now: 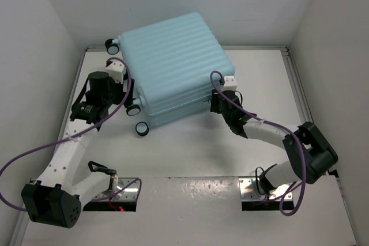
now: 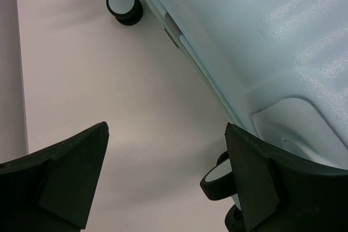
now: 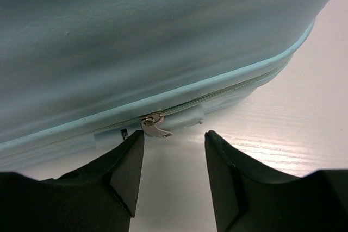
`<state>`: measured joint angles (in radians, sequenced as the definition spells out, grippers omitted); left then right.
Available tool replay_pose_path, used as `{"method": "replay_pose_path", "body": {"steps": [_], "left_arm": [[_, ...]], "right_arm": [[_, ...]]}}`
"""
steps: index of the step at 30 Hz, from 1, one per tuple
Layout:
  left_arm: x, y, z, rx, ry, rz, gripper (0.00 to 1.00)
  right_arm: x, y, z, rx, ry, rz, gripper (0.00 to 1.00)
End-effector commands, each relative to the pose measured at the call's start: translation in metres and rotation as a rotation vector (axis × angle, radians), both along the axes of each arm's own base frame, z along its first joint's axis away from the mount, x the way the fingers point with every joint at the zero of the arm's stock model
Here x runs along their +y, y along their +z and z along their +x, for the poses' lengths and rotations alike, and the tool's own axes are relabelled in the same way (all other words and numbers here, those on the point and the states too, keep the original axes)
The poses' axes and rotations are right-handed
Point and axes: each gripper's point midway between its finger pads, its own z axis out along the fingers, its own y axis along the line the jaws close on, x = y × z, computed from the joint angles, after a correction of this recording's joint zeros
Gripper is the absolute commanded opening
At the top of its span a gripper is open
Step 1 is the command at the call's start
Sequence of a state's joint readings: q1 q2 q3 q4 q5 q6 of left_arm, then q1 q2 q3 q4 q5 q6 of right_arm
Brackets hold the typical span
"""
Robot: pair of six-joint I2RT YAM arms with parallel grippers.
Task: Pack the luggage
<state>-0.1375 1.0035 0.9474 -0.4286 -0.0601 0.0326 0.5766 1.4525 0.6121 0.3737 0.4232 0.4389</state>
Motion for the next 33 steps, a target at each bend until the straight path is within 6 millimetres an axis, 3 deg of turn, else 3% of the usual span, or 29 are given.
{"method": "replay_pose_path", "body": {"steps": [1, 4, 7, 10, 13, 16, 17, 19, 21, 22, 24, 28, 33], "left_arm": [[0.005, 0.013, 0.004, -0.058, 0.033, -0.029, 0.94], [0.005, 0.01, 0.004, -0.058, 0.033, -0.029, 0.94], [0.007, 0.006, 0.003, -0.05, 0.041, -0.024, 0.94], [0.006, 0.003, 0.004, -0.04, 0.046, -0.032, 0.94], [0.005, 0.005, 0.006, -0.049, 0.051, -0.043, 0.94], [0.004, 0.002, 0.007, -0.039, 0.043, -0.046, 0.94], [0.003, -0.001, 0.008, -0.03, 0.043, -0.044, 0.94], [0.002, -0.001, 0.008, -0.029, 0.035, -0.048, 0.94], [0.0, -0.001, 0.007, -0.028, 0.027, -0.052, 0.94], [0.001, -0.001, 0.008, -0.029, 0.023, -0.044, 0.94], [0.001, -0.001, 0.008, -0.029, 0.023, -0.044, 0.94], [-0.001, 0.0, 0.004, -0.034, 0.023, -0.067, 0.94], [-0.002, -0.004, 0.003, -0.025, 0.028, -0.074, 0.94]], "right_arm": [[-0.001, 0.044, 0.029, -0.148, -0.048, 0.049, 0.49], [-0.017, 0.048, 0.038, -0.163, -0.097, 0.066, 0.49], [-0.022, 0.067, 0.045, -0.203, -0.121, 0.118, 0.48], [-0.041, 0.091, 0.048, -0.234, -0.178, 0.144, 0.47], [-0.077, 0.1, 0.046, -0.241, -0.257, 0.151, 0.45], [-0.087, 0.099, 0.039, -0.237, -0.238, 0.154, 0.38], [-0.088, 0.087, 0.033, -0.215, -0.22, 0.131, 0.34], [-0.082, 0.081, 0.028, -0.198, -0.138, 0.133, 0.31], [-0.057, 0.069, 0.013, -0.158, 0.055, 0.128, 0.33], [-0.056, 0.075, 0.012, -0.188, 0.099, 0.135, 0.35], [-0.03, 0.072, -0.003, -0.169, 0.258, 0.187, 0.36], [-0.012, 0.059, -0.015, -0.111, 0.269, 0.193, 0.43], [-0.001, 0.039, -0.009, -0.085, 0.218, 0.106, 0.49]]}}
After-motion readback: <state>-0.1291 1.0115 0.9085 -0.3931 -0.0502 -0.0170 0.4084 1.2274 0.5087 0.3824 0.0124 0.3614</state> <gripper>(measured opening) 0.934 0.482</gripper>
